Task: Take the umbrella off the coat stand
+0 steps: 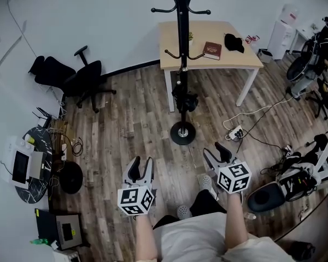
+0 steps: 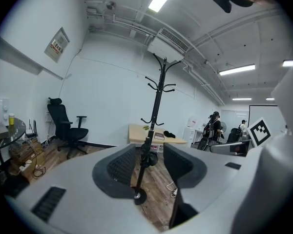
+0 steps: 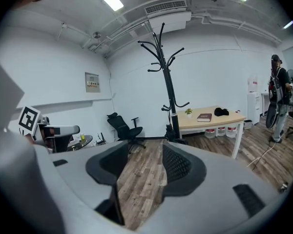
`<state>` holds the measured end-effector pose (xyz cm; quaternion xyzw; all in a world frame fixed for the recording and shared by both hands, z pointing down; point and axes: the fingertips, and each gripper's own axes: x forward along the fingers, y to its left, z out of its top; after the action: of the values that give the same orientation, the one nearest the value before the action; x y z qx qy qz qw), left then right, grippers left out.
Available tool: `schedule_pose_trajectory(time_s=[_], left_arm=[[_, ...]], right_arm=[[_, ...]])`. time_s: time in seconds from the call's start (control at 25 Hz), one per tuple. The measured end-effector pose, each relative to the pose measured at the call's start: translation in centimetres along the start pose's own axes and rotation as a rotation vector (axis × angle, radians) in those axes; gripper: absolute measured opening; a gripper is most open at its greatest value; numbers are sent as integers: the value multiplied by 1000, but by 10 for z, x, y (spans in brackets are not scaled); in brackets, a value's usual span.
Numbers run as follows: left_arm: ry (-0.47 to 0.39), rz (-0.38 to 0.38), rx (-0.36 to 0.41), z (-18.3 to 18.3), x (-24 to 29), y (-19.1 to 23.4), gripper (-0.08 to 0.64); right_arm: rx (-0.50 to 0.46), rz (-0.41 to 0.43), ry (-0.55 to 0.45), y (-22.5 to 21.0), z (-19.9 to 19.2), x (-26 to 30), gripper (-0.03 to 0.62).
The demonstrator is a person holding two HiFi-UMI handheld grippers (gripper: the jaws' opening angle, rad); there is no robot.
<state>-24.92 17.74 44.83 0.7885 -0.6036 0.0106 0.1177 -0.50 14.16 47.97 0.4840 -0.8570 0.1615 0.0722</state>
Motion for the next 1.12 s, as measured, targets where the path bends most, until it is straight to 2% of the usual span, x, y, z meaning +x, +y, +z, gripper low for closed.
schedule_pose_trajectory(time_s=[0.16, 0.4, 0.64, 0.84, 1.12], left_arm=[[7, -13, 6, 3, 30, 5, 184], [-36, -16, -33, 25, 87, 16, 184], [-38, 9, -29, 43, 162, 31, 184], [-38, -3, -17, 63, 229, 32, 184], [-39, -21, -1, 82, 311, 28, 184]], right_arm=[[6, 0, 3, -15, 8, 25, 230], [7, 17, -14, -45, 33, 76, 230], [-6, 50, -8, -77, 66, 147, 230], [-29, 74, 10, -108, 91, 202, 230], [-14, 116, -14, -151, 127, 265, 229]])
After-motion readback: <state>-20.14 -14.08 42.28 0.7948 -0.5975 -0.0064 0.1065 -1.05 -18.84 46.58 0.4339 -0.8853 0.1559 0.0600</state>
